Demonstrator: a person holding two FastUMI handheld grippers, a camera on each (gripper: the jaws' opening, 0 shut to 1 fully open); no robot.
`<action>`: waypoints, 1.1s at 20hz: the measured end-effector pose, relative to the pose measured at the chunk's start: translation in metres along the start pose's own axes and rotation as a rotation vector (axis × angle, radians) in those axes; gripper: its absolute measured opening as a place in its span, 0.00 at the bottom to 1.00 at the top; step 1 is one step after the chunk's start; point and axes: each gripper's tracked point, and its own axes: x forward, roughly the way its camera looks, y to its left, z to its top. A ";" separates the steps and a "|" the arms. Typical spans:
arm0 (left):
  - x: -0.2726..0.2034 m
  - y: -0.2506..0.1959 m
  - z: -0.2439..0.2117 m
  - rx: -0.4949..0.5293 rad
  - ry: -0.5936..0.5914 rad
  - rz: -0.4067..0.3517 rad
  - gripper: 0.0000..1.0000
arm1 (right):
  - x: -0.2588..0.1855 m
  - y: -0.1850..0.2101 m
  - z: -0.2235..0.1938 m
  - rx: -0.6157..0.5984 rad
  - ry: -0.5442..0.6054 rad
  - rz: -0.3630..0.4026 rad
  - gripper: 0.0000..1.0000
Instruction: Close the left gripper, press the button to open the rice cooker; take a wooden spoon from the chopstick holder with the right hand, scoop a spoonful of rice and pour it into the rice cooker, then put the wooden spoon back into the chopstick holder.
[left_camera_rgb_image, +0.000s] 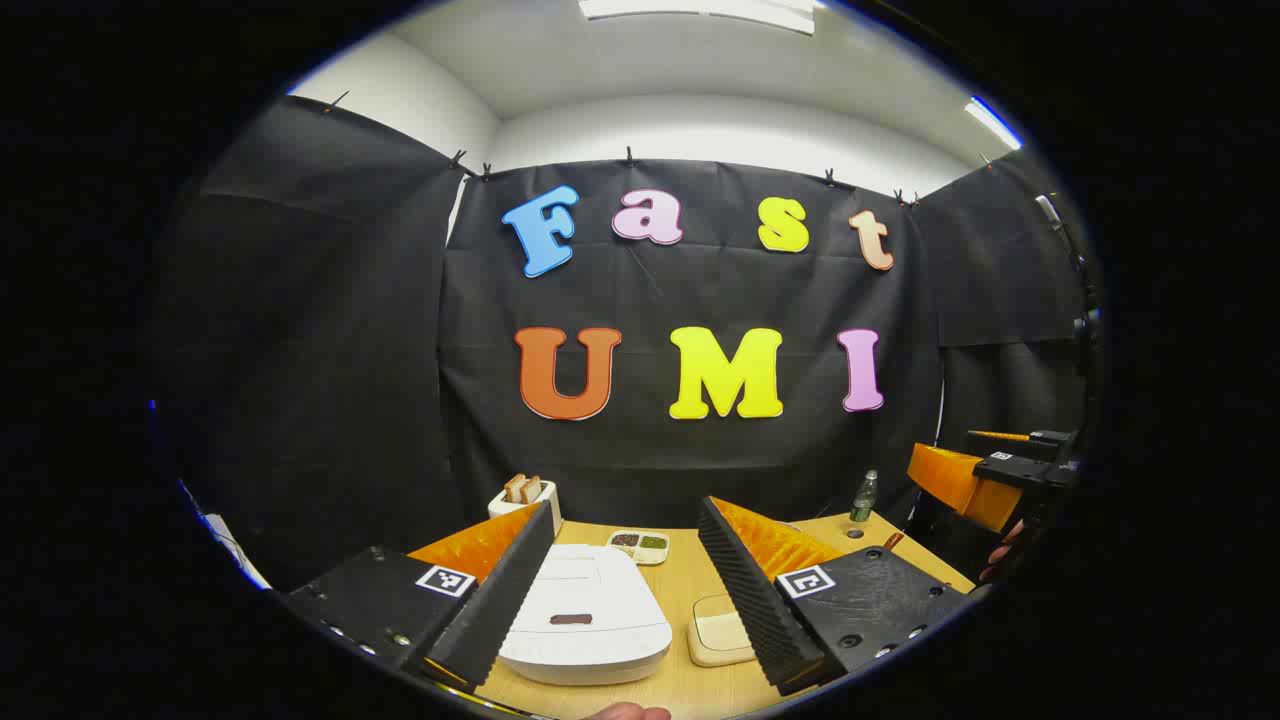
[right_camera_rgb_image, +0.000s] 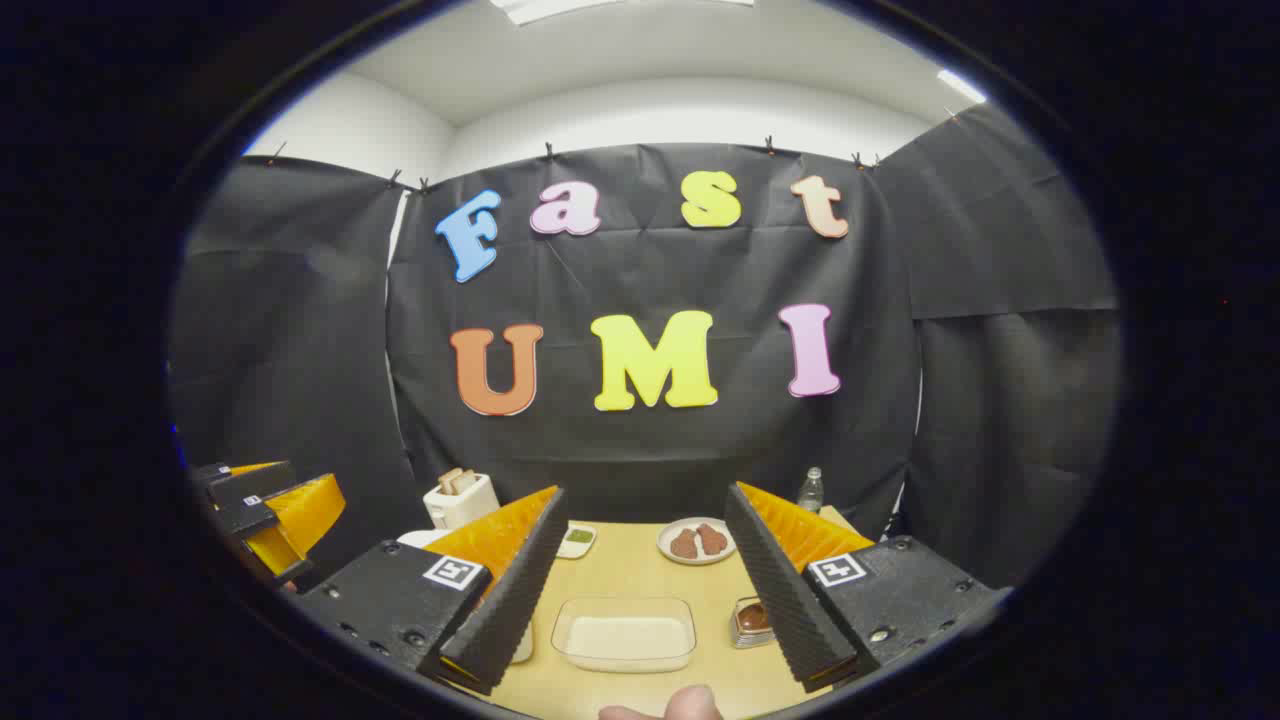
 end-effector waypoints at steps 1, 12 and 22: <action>-0.001 0.001 0.001 -0.004 0.001 0.002 0.94 | 0.000 -0.002 0.002 -0.001 -0.005 -0.003 1.00; 0.000 -0.003 0.002 -0.011 0.006 -0.011 0.94 | 0.001 -0.011 -0.001 -0.001 0.001 -0.021 0.99; 0.004 -0.006 -0.001 -0.017 0.016 -0.010 0.95 | 0.006 -0.016 -0.001 -0.011 0.005 -0.021 1.00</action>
